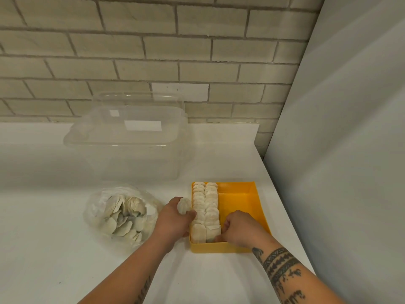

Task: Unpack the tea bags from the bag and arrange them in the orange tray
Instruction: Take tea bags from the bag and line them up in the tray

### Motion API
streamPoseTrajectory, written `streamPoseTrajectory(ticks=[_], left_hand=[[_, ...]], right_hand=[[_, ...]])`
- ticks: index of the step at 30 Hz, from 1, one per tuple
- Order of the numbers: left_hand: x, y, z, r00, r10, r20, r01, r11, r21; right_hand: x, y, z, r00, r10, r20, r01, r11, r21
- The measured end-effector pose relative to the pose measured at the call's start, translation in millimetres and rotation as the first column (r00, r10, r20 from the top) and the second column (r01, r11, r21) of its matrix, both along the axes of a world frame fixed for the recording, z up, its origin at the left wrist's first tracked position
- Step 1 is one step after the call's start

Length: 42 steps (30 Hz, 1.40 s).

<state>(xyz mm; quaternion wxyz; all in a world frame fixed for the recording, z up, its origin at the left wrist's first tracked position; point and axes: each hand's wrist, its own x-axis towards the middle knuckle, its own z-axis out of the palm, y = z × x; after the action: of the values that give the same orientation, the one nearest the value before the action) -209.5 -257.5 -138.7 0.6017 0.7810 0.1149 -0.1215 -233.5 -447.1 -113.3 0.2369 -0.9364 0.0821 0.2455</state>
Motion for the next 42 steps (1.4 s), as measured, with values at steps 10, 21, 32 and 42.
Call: streamPoseTrajectory(ticks=[10,21,32,42], left_hand=[[-2.5,0.0,3.0,1.0,0.0,-0.02,0.0,1.0,-0.004],[-2.4,3.7,23.7,0.996,0.086,0.024,-0.082,0.987,-0.135],[15.2,-24.4,63.9,0.999,0.009,0.038,0.009,0.895,-0.445],[23.5,-45.6,69.3,0.999,-0.008,0.033,0.022,0.897,-0.441]], right_hand=[[5.2,5.4,-6.0,1.0,-0.005,-0.022,0.004,0.999,-0.032],[1.0,-15.2,16.5,0.995,-0.078,0.058,0.072,0.992,0.103],[1.0,-15.7,49.5,0.89,-0.303,0.341,0.1,0.859,0.502],[16.3,0.1,44.0,0.801,-0.424,0.421,0.109,0.796,0.595]])
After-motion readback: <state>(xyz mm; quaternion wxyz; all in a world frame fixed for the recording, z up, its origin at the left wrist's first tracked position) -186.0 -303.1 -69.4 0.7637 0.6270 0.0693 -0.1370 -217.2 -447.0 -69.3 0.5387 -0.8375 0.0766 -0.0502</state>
